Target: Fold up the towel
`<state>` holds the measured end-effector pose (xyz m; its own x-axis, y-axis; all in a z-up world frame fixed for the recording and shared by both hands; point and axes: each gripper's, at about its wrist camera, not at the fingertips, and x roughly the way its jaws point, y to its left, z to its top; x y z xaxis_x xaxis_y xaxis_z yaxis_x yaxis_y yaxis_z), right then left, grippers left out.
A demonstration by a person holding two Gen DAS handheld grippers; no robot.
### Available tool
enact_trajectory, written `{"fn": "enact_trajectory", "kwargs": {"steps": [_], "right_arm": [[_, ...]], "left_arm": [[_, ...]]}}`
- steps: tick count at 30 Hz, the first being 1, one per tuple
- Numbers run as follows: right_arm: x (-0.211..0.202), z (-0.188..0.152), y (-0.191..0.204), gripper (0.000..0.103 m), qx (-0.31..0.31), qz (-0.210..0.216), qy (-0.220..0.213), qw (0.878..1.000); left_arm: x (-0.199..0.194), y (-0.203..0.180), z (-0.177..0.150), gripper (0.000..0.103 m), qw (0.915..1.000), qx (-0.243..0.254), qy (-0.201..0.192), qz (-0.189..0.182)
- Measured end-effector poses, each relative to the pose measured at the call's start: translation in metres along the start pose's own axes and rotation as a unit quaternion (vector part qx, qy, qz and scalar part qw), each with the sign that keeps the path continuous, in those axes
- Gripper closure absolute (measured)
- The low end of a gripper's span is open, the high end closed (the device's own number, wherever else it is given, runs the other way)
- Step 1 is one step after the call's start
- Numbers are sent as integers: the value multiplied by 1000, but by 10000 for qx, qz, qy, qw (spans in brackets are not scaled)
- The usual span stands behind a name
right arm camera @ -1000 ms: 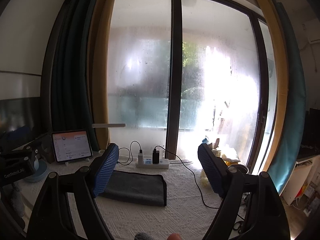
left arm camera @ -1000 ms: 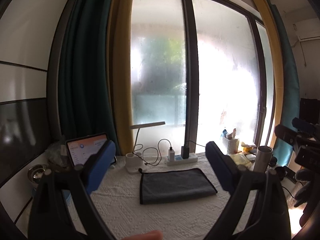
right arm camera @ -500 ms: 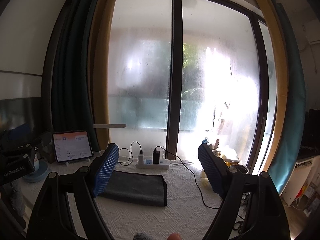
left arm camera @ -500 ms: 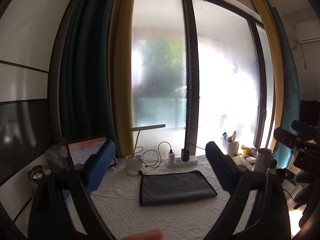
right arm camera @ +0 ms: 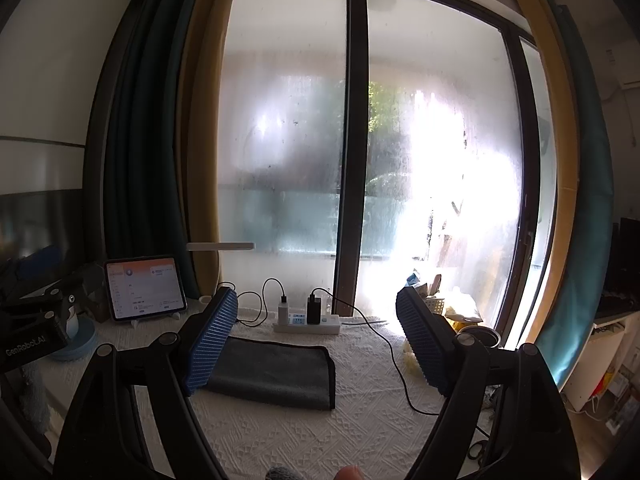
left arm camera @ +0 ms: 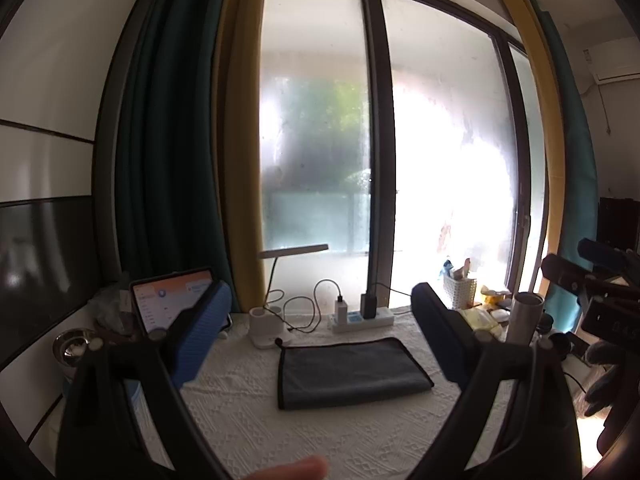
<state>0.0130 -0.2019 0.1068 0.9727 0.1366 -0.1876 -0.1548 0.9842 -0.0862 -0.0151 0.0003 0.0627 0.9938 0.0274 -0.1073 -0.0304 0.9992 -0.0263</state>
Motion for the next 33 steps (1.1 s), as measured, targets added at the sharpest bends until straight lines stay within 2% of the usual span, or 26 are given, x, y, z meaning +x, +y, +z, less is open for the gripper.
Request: {"fn": "enact_trajectory", "kwargs": {"steps": [33], "right_arm": [[3, -3, 0, 19, -1, 10, 32, 10000]], "left_arm": [[0, 1, -1, 10, 10000, -1, -9, -8]]}}
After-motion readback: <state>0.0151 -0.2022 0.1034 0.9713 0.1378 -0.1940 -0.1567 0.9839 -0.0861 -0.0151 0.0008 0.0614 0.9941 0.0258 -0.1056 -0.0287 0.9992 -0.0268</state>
